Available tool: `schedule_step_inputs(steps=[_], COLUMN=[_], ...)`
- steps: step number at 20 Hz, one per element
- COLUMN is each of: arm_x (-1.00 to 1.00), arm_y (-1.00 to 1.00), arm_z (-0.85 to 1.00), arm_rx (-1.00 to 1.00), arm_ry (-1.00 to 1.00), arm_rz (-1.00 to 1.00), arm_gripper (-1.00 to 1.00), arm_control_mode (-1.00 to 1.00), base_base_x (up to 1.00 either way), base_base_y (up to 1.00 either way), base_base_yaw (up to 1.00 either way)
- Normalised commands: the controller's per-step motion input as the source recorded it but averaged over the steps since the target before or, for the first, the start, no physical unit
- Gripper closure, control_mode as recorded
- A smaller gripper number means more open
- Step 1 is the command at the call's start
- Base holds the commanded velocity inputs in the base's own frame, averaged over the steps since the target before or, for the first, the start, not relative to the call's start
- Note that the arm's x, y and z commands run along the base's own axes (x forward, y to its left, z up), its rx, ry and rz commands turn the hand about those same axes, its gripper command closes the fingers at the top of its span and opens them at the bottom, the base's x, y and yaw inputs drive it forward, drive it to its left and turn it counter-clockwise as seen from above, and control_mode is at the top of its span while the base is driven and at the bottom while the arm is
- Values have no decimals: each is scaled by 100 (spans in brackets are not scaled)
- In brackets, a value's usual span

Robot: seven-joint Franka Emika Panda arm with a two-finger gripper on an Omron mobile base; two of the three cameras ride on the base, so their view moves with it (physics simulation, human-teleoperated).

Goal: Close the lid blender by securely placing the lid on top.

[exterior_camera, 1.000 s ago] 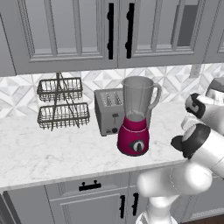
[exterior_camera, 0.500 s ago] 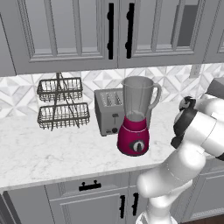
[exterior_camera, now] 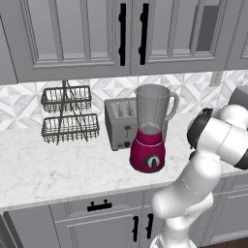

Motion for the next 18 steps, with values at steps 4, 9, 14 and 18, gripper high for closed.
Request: schedule_step_inputs(steps=[4,9,14,18], arm_x=[0,10,12,0], arm_y=[3,25,18,0], arm_z=[-11,-5,-6,-19], arm_rx=[0,0,0,0], arm_ry=[0,0,0,0], arm_rz=[0,0,0,0], arm_gripper=[-100,-100,-100,-100], arm_control_mode=[-100,-100,-100,-100], base_base_x=[0,0,0,0], base_base_y=[0,0,0,0], base_base_yaw=[0,0,0,0])
